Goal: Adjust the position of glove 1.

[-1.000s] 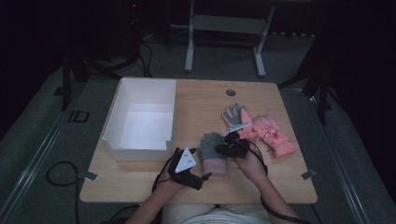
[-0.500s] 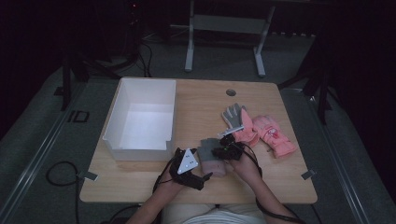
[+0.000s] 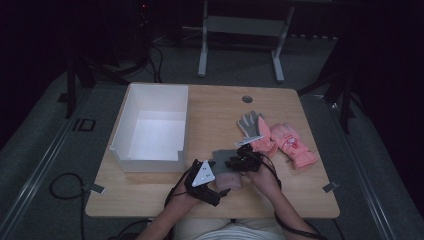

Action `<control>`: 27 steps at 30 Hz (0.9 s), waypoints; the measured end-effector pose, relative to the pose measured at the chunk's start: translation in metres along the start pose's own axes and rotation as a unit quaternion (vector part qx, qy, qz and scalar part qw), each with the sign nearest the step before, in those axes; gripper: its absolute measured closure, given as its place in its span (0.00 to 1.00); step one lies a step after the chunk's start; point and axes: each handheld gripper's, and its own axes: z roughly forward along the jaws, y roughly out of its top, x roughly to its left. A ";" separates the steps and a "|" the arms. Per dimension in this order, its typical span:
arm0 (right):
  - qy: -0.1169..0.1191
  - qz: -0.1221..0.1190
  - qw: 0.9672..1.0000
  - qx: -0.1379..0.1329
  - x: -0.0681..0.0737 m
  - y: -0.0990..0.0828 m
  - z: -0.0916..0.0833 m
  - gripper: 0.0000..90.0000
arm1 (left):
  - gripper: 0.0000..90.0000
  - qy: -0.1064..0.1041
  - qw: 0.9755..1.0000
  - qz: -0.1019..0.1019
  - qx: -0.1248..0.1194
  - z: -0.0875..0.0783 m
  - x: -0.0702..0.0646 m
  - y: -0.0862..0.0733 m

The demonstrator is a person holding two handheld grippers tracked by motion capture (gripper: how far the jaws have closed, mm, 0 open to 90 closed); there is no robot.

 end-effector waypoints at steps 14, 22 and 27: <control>-0.043 0.043 0.998 -0.033 -0.037 0.015 -0.015 0.65 | 0.16 -0.028 0.992 0.096 0.075 0.018 -0.014 0.010; -0.038 0.064 0.997 -0.024 -0.043 0.016 0.006 0.56 | 0.26 -0.014 0.984 0.147 0.104 0.025 -0.011 0.006; -0.043 0.076 0.996 -0.003 -0.046 0.012 0.019 0.52 | 0.33 0.001 0.981 0.162 0.110 0.026 -0.012 0.004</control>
